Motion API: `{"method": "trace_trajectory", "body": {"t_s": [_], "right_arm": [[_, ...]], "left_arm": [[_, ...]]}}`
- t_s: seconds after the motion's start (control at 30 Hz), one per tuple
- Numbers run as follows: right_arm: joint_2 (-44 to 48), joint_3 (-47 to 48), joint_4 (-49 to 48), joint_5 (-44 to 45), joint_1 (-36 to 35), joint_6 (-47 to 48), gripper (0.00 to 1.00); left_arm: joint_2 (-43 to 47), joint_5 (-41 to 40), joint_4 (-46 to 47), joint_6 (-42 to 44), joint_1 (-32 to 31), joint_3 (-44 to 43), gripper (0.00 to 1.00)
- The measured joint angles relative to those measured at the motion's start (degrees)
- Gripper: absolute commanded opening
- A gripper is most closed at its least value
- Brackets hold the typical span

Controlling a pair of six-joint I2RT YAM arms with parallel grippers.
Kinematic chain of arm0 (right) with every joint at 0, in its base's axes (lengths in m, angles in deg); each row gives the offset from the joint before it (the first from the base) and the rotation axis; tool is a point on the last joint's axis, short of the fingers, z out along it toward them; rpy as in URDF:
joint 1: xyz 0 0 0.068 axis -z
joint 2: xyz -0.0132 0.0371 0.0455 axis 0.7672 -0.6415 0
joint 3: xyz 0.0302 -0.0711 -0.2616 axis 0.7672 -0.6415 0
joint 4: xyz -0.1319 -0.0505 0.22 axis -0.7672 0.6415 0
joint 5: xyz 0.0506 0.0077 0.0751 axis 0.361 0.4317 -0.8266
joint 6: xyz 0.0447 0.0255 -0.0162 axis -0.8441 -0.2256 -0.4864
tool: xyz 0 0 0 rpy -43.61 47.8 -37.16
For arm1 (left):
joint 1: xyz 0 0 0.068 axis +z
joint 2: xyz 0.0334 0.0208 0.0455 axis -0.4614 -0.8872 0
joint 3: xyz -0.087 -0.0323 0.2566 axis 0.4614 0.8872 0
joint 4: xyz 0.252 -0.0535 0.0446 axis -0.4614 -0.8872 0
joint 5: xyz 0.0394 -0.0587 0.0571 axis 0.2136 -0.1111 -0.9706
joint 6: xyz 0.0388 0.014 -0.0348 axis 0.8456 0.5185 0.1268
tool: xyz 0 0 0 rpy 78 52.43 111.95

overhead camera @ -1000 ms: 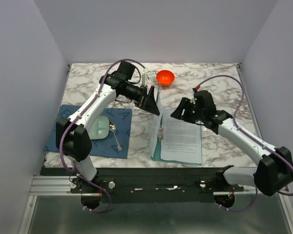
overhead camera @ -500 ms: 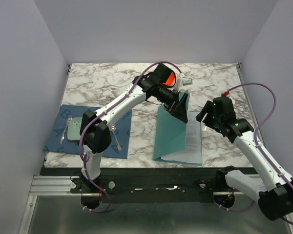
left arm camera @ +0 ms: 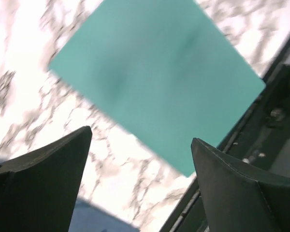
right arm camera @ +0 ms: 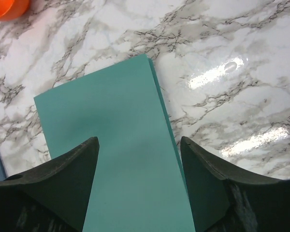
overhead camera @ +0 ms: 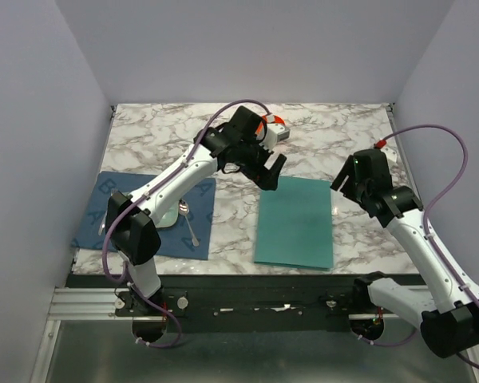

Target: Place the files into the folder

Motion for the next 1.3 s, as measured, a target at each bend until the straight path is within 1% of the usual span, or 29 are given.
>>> {"method": "trace_trajectory", "body": {"t_s": [0.1,0.2,0.3,0.47,0.73,0.97,1.3], "right_arm": [[-1.6,-0.8,-0.6,-0.3,0.2,0.0,0.77],[-3.9,-4.3,-3.0,-2.3,0.2,0.0,0.77],[-7.8,-8.3,-5.1,-4.6,0.2,-0.5,0.78],[-15.8,-10.3,-7.9,-6.3,0.2,-1.6,0.78],[-23.5,-10.6,-12.4,-7.7,0.2,-2.2,0.79],[-26.7,-11.7,-16.0,-9.6,-0.3,-3.1,0.81],[-31.3,-7.6,-19.4,-11.6,-5.9,-3.7,0.81]], "left_arm": [[1.8,-5.3,1.8,1.4,3.0,8.3,0.99],[2.2,-11.0,3.4,2.2,5.1,15.0,0.99],[2.8,-14.3,3.9,2.6,5.6,19.3,0.99],[6.4,-15.7,4.9,2.7,6.1,21.0,0.99],[12.1,-15.6,6.3,2.8,9.1,21.3,0.99],[14.9,-14.4,4.9,3.0,12.2,22.6,0.99],[20.7,-13.0,3.5,3.7,14.1,24.9,0.99]]}}
